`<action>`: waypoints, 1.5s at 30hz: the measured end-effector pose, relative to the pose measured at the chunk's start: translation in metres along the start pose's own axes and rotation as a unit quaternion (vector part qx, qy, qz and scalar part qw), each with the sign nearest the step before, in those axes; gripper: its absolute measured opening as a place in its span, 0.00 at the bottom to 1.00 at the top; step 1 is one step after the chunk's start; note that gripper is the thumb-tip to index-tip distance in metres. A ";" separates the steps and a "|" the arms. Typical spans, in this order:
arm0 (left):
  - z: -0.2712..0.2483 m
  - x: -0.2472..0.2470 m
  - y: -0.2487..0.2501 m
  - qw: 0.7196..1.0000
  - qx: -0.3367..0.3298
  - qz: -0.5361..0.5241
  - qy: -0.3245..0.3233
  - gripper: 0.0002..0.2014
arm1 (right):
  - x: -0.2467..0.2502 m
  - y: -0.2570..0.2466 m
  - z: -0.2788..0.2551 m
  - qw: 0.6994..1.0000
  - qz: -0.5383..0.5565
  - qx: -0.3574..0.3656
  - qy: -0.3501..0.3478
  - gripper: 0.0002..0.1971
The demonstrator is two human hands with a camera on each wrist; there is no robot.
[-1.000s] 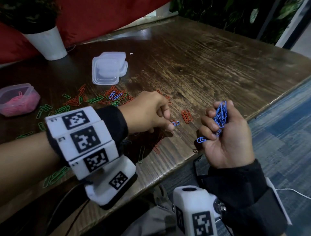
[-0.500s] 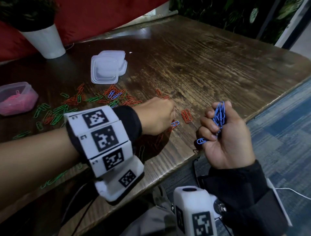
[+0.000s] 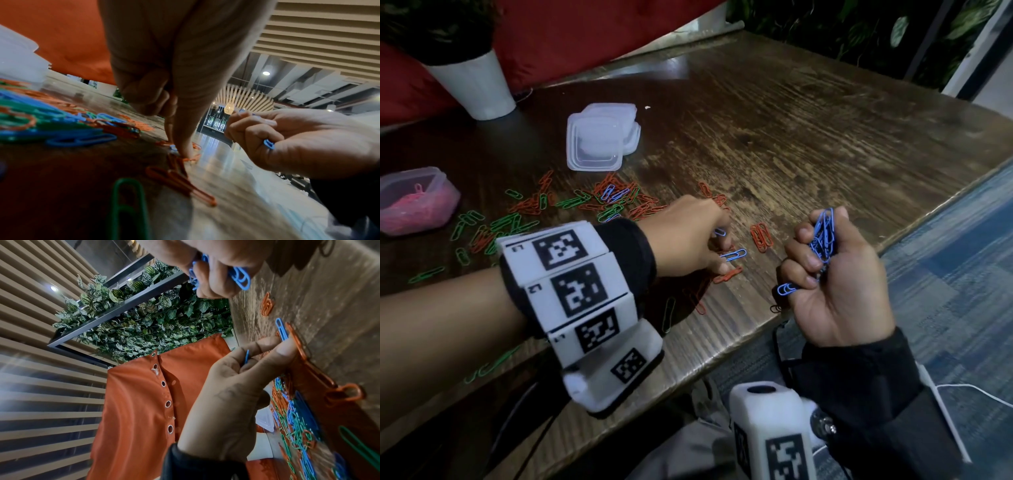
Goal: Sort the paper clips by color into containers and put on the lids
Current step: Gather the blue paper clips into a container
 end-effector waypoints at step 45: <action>-0.357 0.107 -0.276 0.892 0.426 -0.109 0.102 0.17 | -0.363 0.314 -0.202 0.287 -0.769 0.085 -0.565 0.16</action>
Point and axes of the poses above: each hand's wrist, its own z-axis towards the middle knuckle, its own x-axis out of the back of the hand, y = z × x, the point moved 10 cm from there along z, towards the middle knuckle, and after that the axes turned 8 degrees about -z, right-handed, at the moved point
